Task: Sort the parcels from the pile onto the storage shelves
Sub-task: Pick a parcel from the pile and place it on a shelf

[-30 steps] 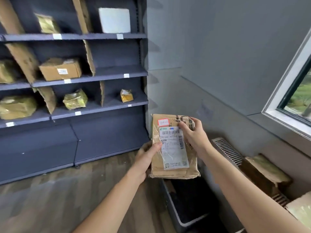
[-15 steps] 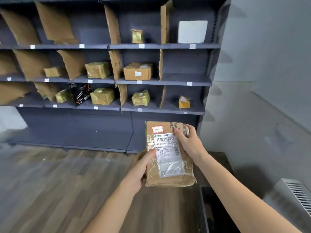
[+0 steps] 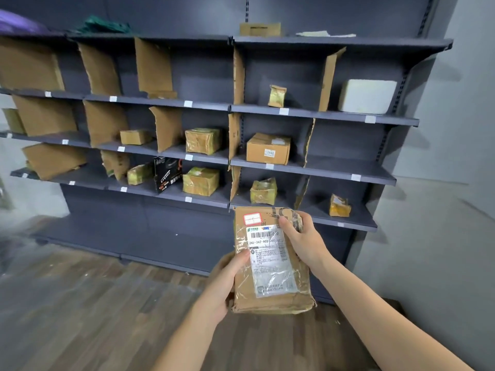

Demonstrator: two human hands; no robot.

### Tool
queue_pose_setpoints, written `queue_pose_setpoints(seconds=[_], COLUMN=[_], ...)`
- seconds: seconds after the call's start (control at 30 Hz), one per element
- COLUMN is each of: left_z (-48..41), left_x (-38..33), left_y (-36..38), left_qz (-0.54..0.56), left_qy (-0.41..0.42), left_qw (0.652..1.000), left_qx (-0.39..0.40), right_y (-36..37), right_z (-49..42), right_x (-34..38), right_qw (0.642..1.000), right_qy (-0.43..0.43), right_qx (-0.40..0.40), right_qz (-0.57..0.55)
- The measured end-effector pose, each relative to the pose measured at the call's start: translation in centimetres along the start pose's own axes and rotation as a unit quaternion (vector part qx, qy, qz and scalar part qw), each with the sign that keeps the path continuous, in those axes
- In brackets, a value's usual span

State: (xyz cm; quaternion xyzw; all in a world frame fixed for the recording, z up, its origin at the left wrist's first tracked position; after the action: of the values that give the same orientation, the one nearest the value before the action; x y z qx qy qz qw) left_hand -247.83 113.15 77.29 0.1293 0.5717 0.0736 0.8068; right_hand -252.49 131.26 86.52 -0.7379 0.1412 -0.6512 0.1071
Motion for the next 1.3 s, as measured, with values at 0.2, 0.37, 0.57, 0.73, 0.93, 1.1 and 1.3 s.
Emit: queue_pose_setpoints(seconds=[0.2,0.37,0.57,0.73,0.93,1.1,1.3], left_z=[-4.2,-7.2,-11.6,-17.0,-24.9,-30.7,-34.1], left_x=[-6.5,-9.4,-11.9,-14.0,-19.5,-25.5,-31.0], left_y=[-7.0,-11.4,-14.4,-16.9,-19.7,-22.4,-25.6], left_qz=[-0.004,0.029,0.036,0.04,0.024,0.013,0.059], left_qy=[0.011,-0.004,-0.008,-0.012,0.02,0.053,0.102], left_qw=[1.0,1.0,0.999,0.999,0.998,0.994,0.985], left_qx=[0.016,-0.01,-0.015,-0.031,-0.047,-0.09,-0.126], right_y=[7.3,12.3,16.0,18.9,22.1,24.9,29.7], right_z=[-6.8,-11.4,-17.1,-23.3,-33.5,-42.0,-49.1], right_x=[4.4,5.8,5.5,5.3,6.2,8.8,10.9], right_qw=[0.999,0.998,0.999,0.999,0.998,0.994,0.968], right_qy=[-0.021,-0.031,-0.026,-0.03,-0.041,-0.074,-0.08], right_qx=[-0.003,0.007,0.012,0.031,0.047,0.066,0.123], right_qz=[0.029,0.048,0.039,0.029,-0.016,-0.05,-0.204])
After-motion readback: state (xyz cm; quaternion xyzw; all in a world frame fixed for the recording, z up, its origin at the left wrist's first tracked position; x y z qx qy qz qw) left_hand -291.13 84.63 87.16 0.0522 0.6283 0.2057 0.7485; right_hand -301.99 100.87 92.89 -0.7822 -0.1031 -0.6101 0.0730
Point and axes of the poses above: each hand's wrist, its own z-axis away from the middle knuckle, its own y-axis out of the palm, x = y × z, the point moved 7 cm from there along -z, towards the middle knuckle, and after that the axes turned 5 degrees about -y, right-handed, at the moved point
